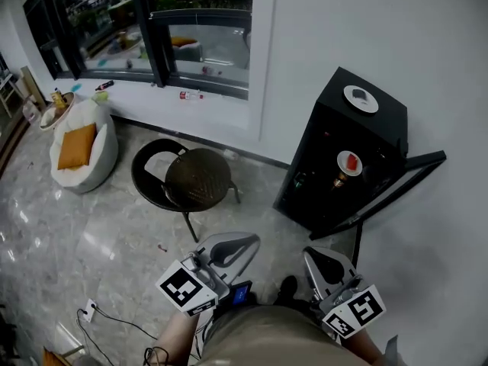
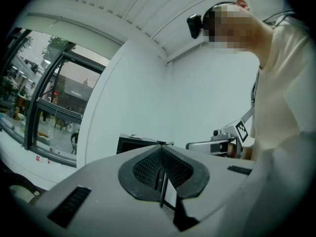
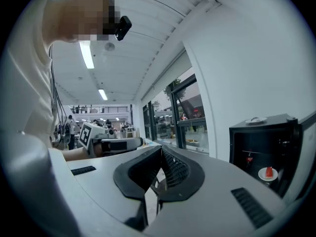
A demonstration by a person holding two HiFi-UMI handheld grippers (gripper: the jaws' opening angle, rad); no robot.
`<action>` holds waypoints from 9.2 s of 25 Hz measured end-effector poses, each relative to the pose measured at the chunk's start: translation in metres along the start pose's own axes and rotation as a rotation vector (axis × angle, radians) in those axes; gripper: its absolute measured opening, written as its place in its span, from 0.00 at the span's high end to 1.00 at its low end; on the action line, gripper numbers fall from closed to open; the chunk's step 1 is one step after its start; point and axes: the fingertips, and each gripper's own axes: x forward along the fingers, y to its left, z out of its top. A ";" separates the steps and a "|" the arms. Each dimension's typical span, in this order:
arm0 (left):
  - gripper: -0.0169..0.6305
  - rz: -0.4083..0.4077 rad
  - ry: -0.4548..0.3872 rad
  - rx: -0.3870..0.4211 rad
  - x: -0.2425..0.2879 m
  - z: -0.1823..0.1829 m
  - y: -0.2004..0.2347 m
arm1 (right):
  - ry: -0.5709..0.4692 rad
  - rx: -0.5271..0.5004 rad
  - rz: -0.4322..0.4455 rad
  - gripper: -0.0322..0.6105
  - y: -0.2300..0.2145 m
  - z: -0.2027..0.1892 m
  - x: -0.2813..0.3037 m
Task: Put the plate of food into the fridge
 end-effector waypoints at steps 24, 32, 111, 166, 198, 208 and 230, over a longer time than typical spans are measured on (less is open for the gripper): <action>0.96 0.060 0.120 0.054 0.155 -0.005 -0.022 | 0.026 0.000 0.136 0.92 -0.146 0.010 -0.029; 0.96 0.021 0.155 0.081 0.214 -0.011 -0.038 | -0.002 -0.032 0.115 0.92 -0.193 0.014 -0.056; 0.71 -0.460 0.595 0.693 0.517 -0.043 0.174 | 0.098 0.116 -0.247 0.92 -0.389 0.001 0.035; 0.63 -0.632 0.766 0.510 0.504 -0.053 0.166 | 0.136 0.129 -0.221 0.92 -0.390 -0.006 0.039; 0.72 -0.658 0.707 0.577 0.480 -0.051 0.153 | 0.132 0.174 -0.207 0.92 -0.386 -0.007 0.046; 0.56 -0.758 0.794 0.668 0.463 -0.060 0.136 | 0.144 0.167 -0.209 0.92 -0.384 -0.007 0.047; 0.69 -0.619 0.676 0.782 0.468 -0.061 0.144 | 0.153 0.144 -0.187 0.92 -0.380 -0.008 0.057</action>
